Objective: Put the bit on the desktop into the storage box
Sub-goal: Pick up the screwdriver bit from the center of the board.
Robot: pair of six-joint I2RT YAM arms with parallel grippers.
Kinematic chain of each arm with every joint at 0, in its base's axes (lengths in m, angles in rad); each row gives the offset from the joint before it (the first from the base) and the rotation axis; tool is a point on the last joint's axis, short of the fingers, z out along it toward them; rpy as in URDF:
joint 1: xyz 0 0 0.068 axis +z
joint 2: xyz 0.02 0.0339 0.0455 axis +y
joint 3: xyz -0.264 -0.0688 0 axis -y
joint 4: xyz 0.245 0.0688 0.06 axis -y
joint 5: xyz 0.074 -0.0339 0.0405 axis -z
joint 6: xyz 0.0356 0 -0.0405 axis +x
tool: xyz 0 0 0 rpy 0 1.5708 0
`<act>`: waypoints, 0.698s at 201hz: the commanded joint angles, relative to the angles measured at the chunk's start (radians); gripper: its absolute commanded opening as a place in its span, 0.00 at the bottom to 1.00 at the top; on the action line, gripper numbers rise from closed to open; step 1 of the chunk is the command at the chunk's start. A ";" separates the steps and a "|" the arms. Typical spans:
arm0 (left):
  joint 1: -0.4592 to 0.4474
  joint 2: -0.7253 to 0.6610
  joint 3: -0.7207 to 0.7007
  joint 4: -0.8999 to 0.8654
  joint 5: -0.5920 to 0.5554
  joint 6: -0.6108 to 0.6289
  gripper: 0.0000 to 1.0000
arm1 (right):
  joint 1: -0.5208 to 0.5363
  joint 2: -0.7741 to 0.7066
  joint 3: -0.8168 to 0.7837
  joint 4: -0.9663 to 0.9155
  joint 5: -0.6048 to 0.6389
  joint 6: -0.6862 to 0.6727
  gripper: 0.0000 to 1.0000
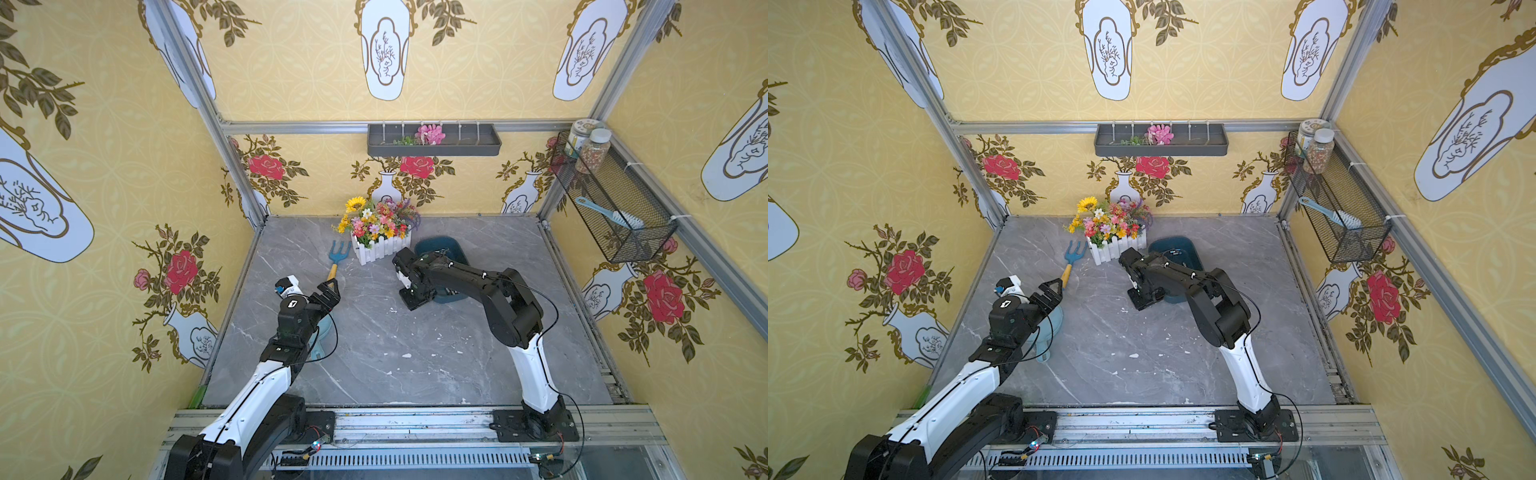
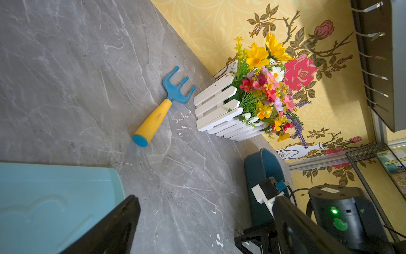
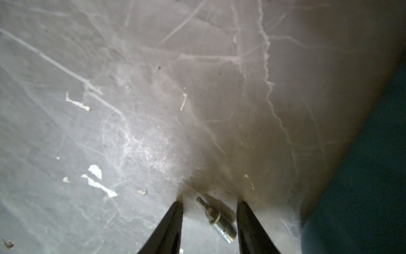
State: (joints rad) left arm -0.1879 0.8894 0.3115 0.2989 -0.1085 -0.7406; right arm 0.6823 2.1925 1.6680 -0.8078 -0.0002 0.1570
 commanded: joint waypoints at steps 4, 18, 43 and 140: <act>0.003 -0.006 -0.003 0.011 0.004 0.010 1.00 | 0.004 0.016 0.000 -0.048 0.000 0.002 0.39; 0.003 -0.010 -0.006 0.008 0.003 0.010 1.00 | 0.008 0.016 -0.002 -0.053 -0.002 0.005 0.36; 0.004 -0.018 -0.012 0.009 0.000 0.009 1.00 | 0.009 0.013 -0.015 -0.046 -0.009 0.011 0.21; 0.004 -0.021 -0.014 0.005 0.000 0.009 1.00 | 0.012 -0.013 -0.022 -0.030 -0.013 0.024 0.07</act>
State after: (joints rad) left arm -0.1860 0.8684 0.3042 0.2981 -0.1089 -0.7406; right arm 0.6922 2.1826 1.6543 -0.7902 -0.0029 0.1680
